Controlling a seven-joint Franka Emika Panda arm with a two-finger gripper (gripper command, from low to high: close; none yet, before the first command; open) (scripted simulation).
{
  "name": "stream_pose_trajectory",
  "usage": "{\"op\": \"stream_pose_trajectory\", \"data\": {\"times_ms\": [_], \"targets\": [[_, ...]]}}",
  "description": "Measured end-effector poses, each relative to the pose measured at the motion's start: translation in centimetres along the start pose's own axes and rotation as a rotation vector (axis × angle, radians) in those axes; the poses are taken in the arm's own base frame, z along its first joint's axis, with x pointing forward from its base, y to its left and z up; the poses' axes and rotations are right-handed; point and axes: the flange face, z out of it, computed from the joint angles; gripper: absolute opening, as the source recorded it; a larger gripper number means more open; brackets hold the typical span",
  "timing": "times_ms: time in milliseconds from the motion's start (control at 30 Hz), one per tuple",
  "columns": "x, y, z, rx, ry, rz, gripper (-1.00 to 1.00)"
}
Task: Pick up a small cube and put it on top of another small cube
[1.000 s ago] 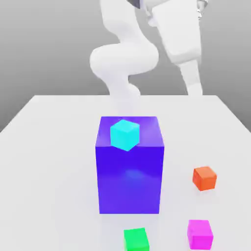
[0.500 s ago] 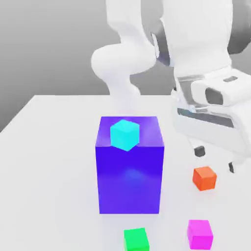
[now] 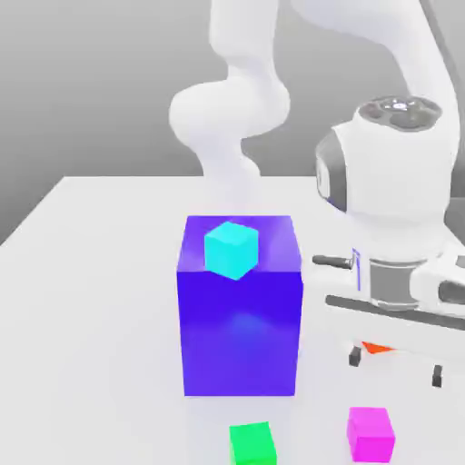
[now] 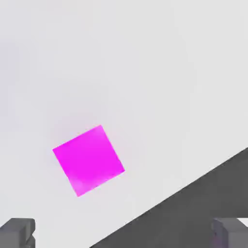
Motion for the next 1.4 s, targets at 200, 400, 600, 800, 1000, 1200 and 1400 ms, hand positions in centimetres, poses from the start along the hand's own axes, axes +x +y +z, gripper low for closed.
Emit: {"op": "stream_pose_trajectory", "data": {"times_ms": [200, 400, 600, 800, 1000, 1200, 1400], "targets": [[0.6, -1.0, 3.7, 0.059, -0.049, -0.262, 0.0], [0.4, -1.6, 10.2, 0.078, -0.067, -0.353, 0.0], [0.3, -1.8, 11.0, 0.079, -0.066, -0.354, -1.0], [0.7, -1.4, 6.3, 0.079, -0.066, -0.355, -1.0], [-4.0, -2.4, 4.7, 0.124, -0.07, -0.256, -1.0], [-9.2, -3.4, 2.9, 0.132, -0.074, -0.149, -1.0], [-13.2, -4.1, -0.6, 0.088, -0.076, -0.063, -1.0]]}}
